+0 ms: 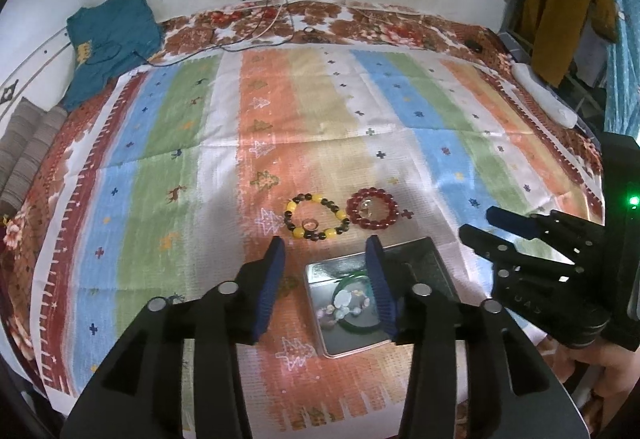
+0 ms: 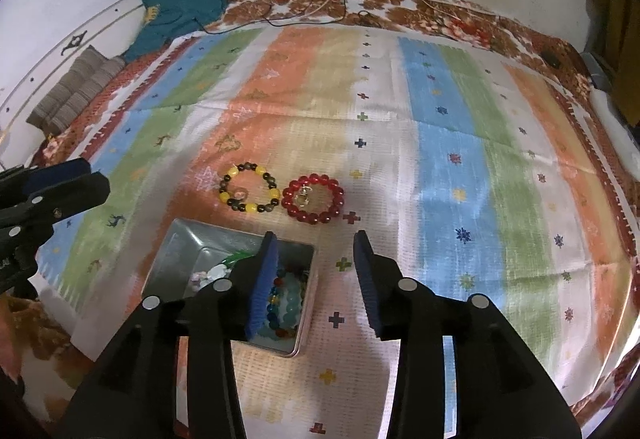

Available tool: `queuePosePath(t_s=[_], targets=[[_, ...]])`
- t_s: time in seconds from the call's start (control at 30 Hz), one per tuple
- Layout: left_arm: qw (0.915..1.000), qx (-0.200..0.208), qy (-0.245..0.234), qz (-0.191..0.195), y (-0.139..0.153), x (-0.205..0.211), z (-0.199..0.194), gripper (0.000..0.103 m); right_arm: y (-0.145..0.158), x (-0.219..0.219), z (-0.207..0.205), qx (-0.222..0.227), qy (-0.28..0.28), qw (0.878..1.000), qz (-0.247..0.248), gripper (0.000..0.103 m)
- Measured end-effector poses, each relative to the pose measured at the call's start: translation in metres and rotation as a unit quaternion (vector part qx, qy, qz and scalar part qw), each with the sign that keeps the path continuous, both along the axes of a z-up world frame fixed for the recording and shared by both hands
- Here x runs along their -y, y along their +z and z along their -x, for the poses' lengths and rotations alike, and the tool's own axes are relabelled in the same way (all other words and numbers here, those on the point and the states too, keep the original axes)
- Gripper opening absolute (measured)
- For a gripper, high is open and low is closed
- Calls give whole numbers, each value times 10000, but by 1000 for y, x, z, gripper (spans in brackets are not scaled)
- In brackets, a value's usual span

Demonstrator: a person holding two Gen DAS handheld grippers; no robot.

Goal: Organize jewelry
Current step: 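Move both tools toward the yellow-black and red bead bracelets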

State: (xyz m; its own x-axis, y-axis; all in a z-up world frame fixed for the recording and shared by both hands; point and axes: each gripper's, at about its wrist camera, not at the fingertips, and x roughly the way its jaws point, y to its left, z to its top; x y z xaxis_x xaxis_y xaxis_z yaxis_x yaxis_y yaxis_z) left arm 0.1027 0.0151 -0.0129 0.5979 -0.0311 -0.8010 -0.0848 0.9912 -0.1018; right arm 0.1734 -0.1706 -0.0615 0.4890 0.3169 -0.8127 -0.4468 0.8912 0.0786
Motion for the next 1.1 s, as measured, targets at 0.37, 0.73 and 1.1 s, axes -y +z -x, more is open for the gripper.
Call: queuePosePath(t_s=[0.37,0.73,1.1], targets=[[9991,-348,201,-164,-21,-12,-26,57,-13,-3,-23,-242,-124,9995,149,61],[9956,-816,405,-242,-52,-36,-66,59,-30,-10,-54,-500,-163,9982,282,67],[9945,-967,218,-323,-62,-33,-89,66,-48,-15,-79,-709,-133,9962,478,72]])
